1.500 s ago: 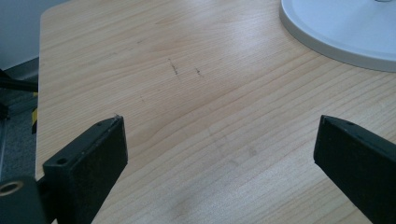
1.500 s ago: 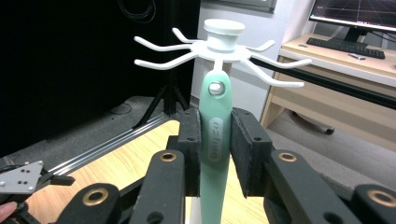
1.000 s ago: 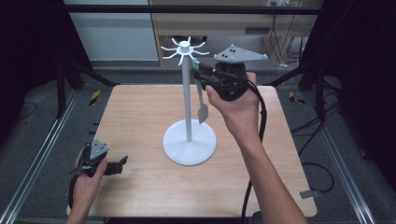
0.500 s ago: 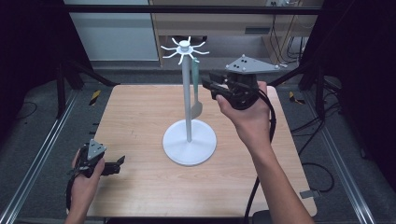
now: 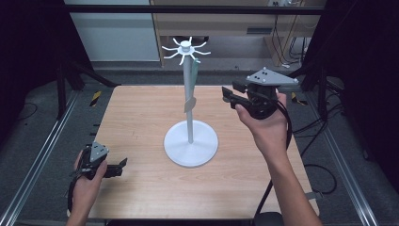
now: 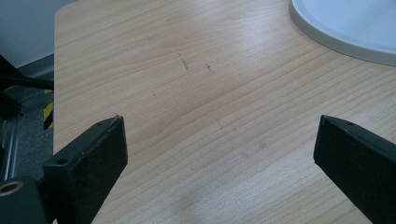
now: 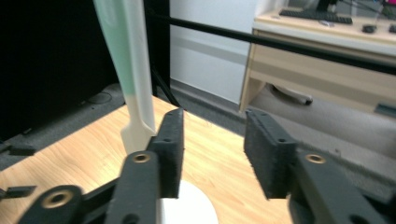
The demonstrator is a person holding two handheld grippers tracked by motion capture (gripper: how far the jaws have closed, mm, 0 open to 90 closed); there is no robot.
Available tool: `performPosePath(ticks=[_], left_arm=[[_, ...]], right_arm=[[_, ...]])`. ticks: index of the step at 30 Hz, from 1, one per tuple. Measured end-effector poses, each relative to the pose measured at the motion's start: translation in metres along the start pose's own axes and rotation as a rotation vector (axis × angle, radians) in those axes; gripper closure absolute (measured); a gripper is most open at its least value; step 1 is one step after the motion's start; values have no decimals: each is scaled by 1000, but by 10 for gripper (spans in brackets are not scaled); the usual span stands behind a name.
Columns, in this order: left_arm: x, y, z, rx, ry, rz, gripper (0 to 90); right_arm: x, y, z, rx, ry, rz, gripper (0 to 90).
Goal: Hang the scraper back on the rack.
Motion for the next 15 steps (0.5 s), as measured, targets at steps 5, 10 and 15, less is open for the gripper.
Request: performPosePath(ticks=[5, 10, 15], left_arm=[[0, 0, 0, 1, 0, 3, 26], [-1, 0, 0, 2, 3, 7, 26], [-1, 1, 0, 2, 6, 9, 26]], right_arm=[[-13, 1, 20, 26, 17, 67, 451], [-25, 3, 42, 47, 54, 100, 331], [-37, 6, 69, 55, 80, 156, 257]])
Point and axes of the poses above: each handheld gripper's, and its own axes: y roughly forward along the jaws, z roughly out of its underside, x roughly to its left, the point moved 8 cm from there along y, roughly forward along the jaws, and after that the axes turned 3 degrees about z, right-handed, at the moved point
